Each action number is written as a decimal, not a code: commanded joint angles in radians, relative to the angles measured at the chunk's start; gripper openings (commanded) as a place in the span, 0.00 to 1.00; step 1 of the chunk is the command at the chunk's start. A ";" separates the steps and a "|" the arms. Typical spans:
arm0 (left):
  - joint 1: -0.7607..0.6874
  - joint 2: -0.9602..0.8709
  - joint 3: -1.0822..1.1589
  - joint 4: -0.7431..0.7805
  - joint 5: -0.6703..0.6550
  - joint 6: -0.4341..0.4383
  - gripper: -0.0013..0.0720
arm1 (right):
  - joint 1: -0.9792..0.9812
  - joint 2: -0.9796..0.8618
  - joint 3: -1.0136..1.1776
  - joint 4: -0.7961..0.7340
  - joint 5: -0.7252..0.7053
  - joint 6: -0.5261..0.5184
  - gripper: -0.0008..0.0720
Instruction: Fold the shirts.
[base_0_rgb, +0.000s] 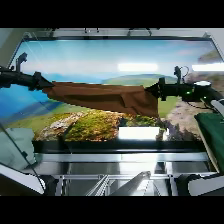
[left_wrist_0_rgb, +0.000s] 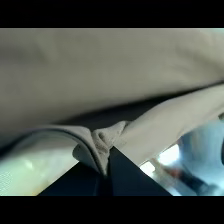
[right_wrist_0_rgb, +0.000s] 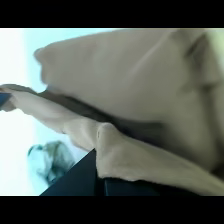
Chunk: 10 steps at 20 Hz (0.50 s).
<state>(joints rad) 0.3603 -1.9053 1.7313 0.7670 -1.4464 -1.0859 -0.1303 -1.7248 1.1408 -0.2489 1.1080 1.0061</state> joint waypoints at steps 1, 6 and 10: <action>-0.037 -0.185 0.177 0.002 0.012 -0.051 0.06 | 0.013 -0.117 0.040 0.008 -0.035 -0.070 0.04; -0.014 -0.331 0.287 0.000 -0.073 -0.102 0.06 | 0.016 -0.135 0.040 0.007 -0.038 -0.171 0.05; 0.035 -0.318 0.315 -0.003 -0.117 -0.113 0.41 | -0.005 -0.130 0.045 0.007 0.003 -0.173 0.32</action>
<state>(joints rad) 0.3656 -2.2124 2.0171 0.7673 -1.5173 -1.1831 -0.1234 -1.8515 1.1812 -0.2417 1.0809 0.8539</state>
